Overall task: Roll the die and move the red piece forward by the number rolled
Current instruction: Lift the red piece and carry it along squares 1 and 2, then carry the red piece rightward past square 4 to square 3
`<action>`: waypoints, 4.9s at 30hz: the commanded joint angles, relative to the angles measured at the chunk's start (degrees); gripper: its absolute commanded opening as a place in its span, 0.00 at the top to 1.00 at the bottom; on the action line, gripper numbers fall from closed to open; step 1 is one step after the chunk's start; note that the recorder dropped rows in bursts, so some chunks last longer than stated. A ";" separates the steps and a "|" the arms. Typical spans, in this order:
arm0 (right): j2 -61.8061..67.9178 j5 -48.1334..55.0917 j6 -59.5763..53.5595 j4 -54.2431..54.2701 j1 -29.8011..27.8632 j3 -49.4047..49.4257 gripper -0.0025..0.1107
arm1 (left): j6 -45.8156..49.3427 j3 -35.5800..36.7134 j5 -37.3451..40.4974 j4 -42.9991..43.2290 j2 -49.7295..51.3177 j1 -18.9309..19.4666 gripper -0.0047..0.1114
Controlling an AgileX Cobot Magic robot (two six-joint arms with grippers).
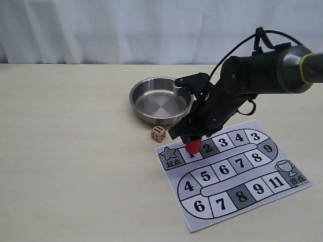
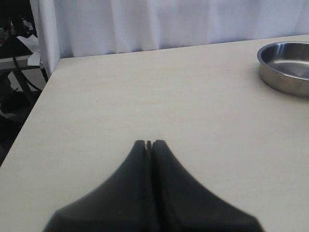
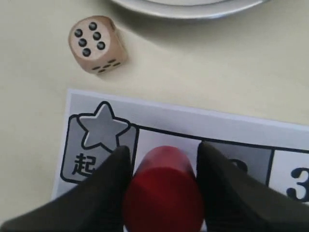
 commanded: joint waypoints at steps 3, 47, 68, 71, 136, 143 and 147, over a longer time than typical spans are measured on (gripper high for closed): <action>4.20 -0.94 -0.24 0.52 0.10 0.24 0.94 | -0.23 0.11 -0.54 -0.27 -0.01 -0.10 0.96; -1.94 -3.60 1.64 -3.17 -10.42 0.89 0.94 | -0.23 0.11 -0.54 -0.27 -0.01 -0.10 0.96; 1.33 -5.64 1.64 -3.66 -10.42 2.26 0.94 | -0.23 0.11 -0.54 -0.27 -0.01 -0.10 0.96; -0.09 -5.54 1.64 -3.91 -11.08 1.31 0.94 | -0.23 0.11 -0.54 -0.27 -0.01 -0.10 0.96; 2.34 -3.83 3.30 -5.27 -21.04 2.08 0.94 | -0.23 0.11 -0.54 -0.27 -0.01 -0.10 0.96; -2.93 -1.45 3.30 -5.27 -21.04 2.08 0.94 | -0.23 0.11 -0.54 -0.27 -0.01 -0.10 0.96; -5.41 -0.52 4.19 -5.37 -21.04 2.76 0.94 | -0.23 0.11 -0.54 -0.27 -0.01 -0.10 0.96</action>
